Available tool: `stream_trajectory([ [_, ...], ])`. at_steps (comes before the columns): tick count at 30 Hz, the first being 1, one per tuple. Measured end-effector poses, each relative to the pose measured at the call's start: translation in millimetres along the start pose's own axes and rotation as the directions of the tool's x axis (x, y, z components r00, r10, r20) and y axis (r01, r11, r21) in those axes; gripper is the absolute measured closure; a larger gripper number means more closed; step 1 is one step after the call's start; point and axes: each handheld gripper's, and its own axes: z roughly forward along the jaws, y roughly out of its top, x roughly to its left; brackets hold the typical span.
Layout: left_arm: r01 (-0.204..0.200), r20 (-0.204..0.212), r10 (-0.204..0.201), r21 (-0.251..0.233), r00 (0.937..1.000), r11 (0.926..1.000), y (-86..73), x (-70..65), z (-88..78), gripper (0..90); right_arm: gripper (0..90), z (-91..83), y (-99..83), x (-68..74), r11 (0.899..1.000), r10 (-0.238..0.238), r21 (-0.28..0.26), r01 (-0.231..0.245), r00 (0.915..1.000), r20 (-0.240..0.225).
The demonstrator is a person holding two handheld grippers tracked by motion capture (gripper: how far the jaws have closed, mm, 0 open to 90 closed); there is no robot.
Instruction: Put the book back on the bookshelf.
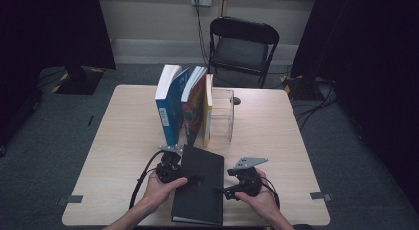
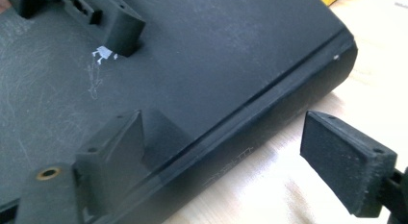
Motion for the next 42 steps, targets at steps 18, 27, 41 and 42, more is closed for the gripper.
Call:
stream_trajectory([
  [18, -0.159, -0.068, 0.156, -0.054, 0.9855, 0.9857, -4.6, -30.4, -14.5, 56.5, 5.2, 6.4, 1.6, -11.6, 0.992, 0.126, 0.003, -0.128, 0.9711, -0.203],
  [27, -0.196, -0.056, 0.194, -0.042, 0.9794, 0.9796, -0.2, -33.1, -12.9, 57.0, 4.3, 15.4, 3.0, -21.8, 0.983, 0.184, 0.073, -0.17, 0.9324, -0.311],
  [41, -0.347, -0.065, 0.341, -0.122, 0.9376, 0.9298, 14.3, -48.2, -26.9, 63.9, 8.2, -14.8, 21.0, -0.4, 0.998, -0.028, -0.064, 0.02, 0.9926, -0.119],
  [42, -0.354, -0.068, 0.348, -0.124, 0.9352, 0.9272, 15.4, -48.8, -27.6, 64.1, 9.4, -16.8, 22.2, 0.5, 0.997, -0.042, -0.069, 0.036, 0.994, -0.1],
])
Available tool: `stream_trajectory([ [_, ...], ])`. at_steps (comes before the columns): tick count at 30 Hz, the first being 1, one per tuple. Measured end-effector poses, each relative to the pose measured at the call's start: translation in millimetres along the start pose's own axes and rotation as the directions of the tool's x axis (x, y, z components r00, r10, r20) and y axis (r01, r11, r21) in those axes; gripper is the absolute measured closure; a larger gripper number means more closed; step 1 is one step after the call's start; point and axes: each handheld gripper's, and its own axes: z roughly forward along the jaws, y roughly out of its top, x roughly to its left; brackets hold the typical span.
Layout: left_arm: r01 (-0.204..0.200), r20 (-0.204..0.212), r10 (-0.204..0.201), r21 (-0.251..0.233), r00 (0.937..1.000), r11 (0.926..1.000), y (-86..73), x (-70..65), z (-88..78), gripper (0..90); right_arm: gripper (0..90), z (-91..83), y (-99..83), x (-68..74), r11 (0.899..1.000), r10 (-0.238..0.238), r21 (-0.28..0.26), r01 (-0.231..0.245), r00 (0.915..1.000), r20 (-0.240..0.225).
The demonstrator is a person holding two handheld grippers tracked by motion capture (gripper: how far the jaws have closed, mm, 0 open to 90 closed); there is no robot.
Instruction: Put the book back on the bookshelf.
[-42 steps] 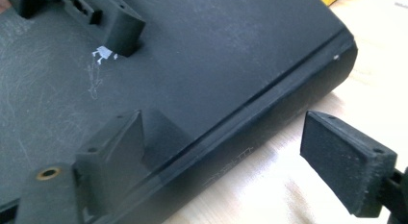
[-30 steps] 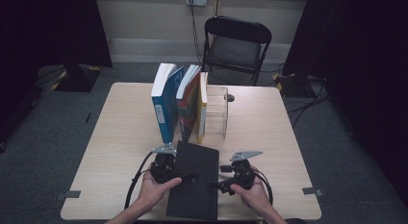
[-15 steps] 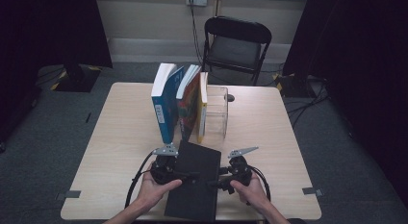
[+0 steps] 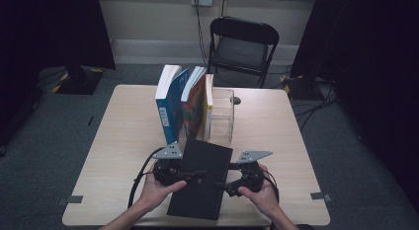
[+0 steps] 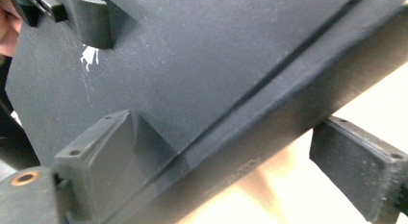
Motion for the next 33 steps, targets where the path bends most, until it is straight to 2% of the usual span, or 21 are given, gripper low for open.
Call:
stream_trajectory([
  [3, -0.046, -0.013, 0.046, -0.009, 0.9989, 0.9989, 3.4, -1.4, -2.6, 64.6, 12.4, -4.5, 3.8, 1.0, 0.999, -0.028, -0.018, 0.029, 0.9992, 0.03],
  [9, -0.079, -0.019, 0.079, -0.031, 0.9967, 0.9964, 3.6, -2.7, -10.1, 65.6, 18.0, -9.1, 10.5, 8.8, 0.996, -0.075, -0.049, 0.079, 0.9941, 0.078],
  [11, -0.089, -0.024, 0.088, -0.053, 0.9958, 0.9946, 4.3, -4.9, -10.6, 66.9, 18.3, -10.2, 13.0, 11.6, 0.993, -0.099, -0.051, 0.104, 0.9901, 0.1],
  [13, -0.115, -0.037, 0.113, -0.059, 0.9929, 0.9916, 5.4, -7.8, -11.3, 67.9, 20.0, -12.2, 15.0, 12.1, 0.992, -0.109, -0.056, 0.115, 0.9883, 0.107],
  [16, -0.119, -0.035, 0.117, -0.064, 0.9925, 0.9908, 5.2, -8.2, -12.4, 68.4, 23.1, -15.3, 17.0, 13.1, 0.989, -0.123, -0.064, 0.132, 0.9852, 0.119],
  [22, -0.107, -0.023, 0.105, -0.068, 0.9942, 0.9919, -2.1, -8.1, -20.5, 68.3, 29.8, -19.9, 17.4, 18.5, 0.983, -0.152, -0.087, 0.163, 0.9811, 0.12],
  [25, -0.103, -0.024, 0.102, -0.065, 0.9945, 0.9925, -8.4, -11.3, -27.2, 68.2, 34.1, -21.5, 17.8, 20.6, 0.982, -0.143, -0.11, 0.154, 0.984, 0.107],
  [29, -0.101, -0.018, 0.1, -0.052, 0.9948, 0.9935, -16.6, -13.0, -36.7, 68.2, 39.1, -23.3, 19.2, 26.9, 0.979, -0.139, -0.142, 0.149, 0.9872, 0.079],
  [33, -0.086, -0.012, 0.085, -0.043, 0.9963, 0.9954, -25.8, -11.0, -43.6, 66.9, 43.2, -21.2, 20.6, 29.0, 0.978, -0.122, -0.165, 0.124, 0.9923, 0.022],
])
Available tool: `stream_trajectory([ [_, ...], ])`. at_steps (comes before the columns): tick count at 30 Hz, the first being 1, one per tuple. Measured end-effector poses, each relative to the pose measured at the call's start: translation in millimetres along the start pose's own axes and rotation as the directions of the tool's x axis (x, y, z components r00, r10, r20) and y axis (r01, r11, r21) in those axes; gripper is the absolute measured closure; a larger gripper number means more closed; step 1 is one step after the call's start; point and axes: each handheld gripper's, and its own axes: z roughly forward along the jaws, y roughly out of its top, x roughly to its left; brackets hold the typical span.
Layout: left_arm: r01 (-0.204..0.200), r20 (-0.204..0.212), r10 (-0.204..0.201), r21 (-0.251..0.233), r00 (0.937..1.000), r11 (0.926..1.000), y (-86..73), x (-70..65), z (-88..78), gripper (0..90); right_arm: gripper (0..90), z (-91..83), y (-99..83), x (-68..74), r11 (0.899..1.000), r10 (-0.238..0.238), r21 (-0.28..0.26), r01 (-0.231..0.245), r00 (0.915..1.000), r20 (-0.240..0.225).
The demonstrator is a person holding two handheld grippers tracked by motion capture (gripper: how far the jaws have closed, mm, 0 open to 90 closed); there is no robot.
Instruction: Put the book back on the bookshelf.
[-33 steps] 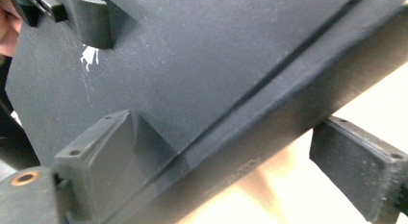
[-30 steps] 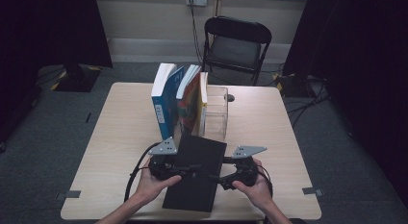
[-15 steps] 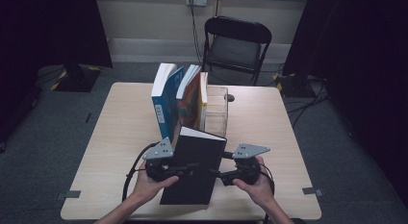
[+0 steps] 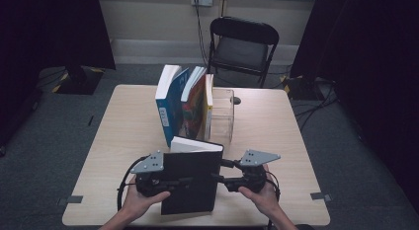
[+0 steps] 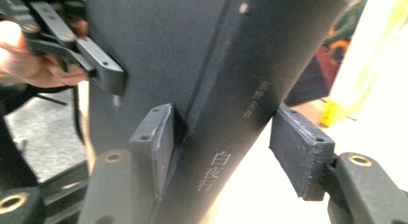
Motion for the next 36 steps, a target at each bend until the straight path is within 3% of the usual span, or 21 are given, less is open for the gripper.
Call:
stream_trajectory([
  [3, -0.001, -0.003, 0.001, 0.014, 1.0, 0.9999, -5.1, -0.5, -4.5, 65.3, 45.2, 2.8, 0.5, 1.5, 1.0, 0.006, 0.007, -0.006, 0.9987, -0.05],
  [7, 0.015, 0.004, -0.015, 0.006, 0.9999, 0.9999, -8.6, 2.9, -5.6, 64.2, 45.0, 8.1, 0.8, 4.6, 0.999, -0.015, 0.036, 0.018, 0.9967, -0.08],
  [15, 0.013, 0.012, -0.013, -0.001, 0.9998, 0.9999, -7.3, 8.0, -2.1, 63.6, 44.3, 10.6, 2.8, 6.8, 0.998, -0.028, 0.051, 0.031, 0.9986, -0.045],
  [22, -0.042, -0.051, 0.041, -0.026, 0.9978, 0.9988, -3.9, 3.2, 12.6, 61.2, 48.0, -5.1, 6.5, 4.6, 0.997, -0.075, 0.034, 0.075, 0.9972, -0.003],
  [27, -0.051, -0.053, 0.05, -0.008, 0.9973, 0.9987, -2.9, 5.4, 19.8, 58.0, 49.6, -15.6, 3.9, 0.0, 0.996, -0.085, 0.021, 0.085, 0.996, 0.025],
  [32, -0.059, -0.042, 0.059, -0.005, 0.9974, 0.9982, -5.6, 5.4, 16.2, 57.4, 47.8, -15.3, 3.6, 2.2, 0.994, -0.106, 0.02, 0.106, 0.9944, -0.001],
  [36, -0.054, -0.048, 0.054, 0.001, 0.9974, 0.9985, -9.0, 3.2, 14.6, 55.9, 40.0, -4.3, 13.3, 4.9, 0.992, -0.122, 0.034, 0.124, 0.9914, -0.048],
])
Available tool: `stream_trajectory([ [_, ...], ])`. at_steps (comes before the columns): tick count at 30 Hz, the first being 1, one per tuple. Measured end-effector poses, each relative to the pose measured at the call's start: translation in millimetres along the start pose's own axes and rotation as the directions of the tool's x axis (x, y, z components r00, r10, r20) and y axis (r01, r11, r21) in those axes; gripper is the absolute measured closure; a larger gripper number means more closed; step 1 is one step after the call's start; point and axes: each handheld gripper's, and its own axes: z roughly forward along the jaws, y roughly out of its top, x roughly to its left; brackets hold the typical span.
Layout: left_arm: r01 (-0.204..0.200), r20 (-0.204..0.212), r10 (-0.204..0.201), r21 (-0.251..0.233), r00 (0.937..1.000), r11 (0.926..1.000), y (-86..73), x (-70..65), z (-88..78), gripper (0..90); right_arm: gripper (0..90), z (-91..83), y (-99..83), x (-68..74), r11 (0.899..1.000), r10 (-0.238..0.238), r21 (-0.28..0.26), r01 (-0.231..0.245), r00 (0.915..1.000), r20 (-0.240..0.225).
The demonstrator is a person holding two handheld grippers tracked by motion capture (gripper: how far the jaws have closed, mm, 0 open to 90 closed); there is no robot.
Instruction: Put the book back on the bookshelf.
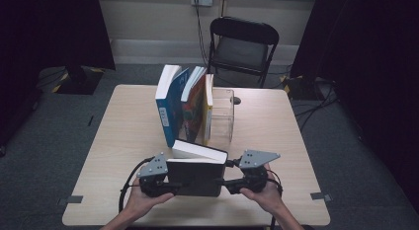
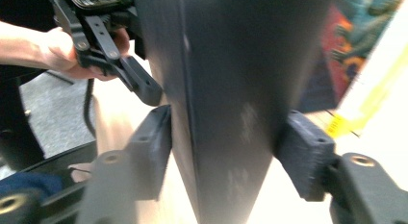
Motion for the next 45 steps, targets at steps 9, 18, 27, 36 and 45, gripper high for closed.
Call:
stream_trajectory([
  [9, 0.035, -0.037, -0.035, 0.005, 0.9987, 0.9994, -9.1, 7.3, -20.3, 49.0, 38.2, 14.5, 18.0, 1.2, 0.999, -0.038, -0.001, 0.038, 0.9982, -0.046],
  [18, 0.036, -0.062, -0.033, 0.044, 0.9975, 0.9984, -16.3, 17.4, -20.3, 43.6, 41.3, 14.4, 19.7, 3.0, 0.999, -0.039, 0.008, 0.039, 0.9988, -0.03],
  [27, 0.063, -0.069, -0.06, 0.033, 0.9958, 0.9975, -18.2, 21.9, -22.2, 44.9, 49.6, 20.9, 32.6, 6.5, 0.998, -0.062, 0.021, 0.062, 0.998, -0.017],
  [36, 0.108, -0.132, -0.104, 0.021, 0.9857, 0.994, -20.5, 29.6, -27.0, 37.0, 51.7, 6.7, 28.9, 0.1, 0.999, -0.038, 0.026, 0.038, 0.9993, 0.004],
  [45, 0.135, -0.167, -0.117, 0.103, 0.9789, 0.9855, -24.7, 34.5, -13.9, 34.4, 51.7, -26.2, 16.0, -12.7, 0.999, -0.002, 0.038, -0.001, 0.9965, 0.084],
])
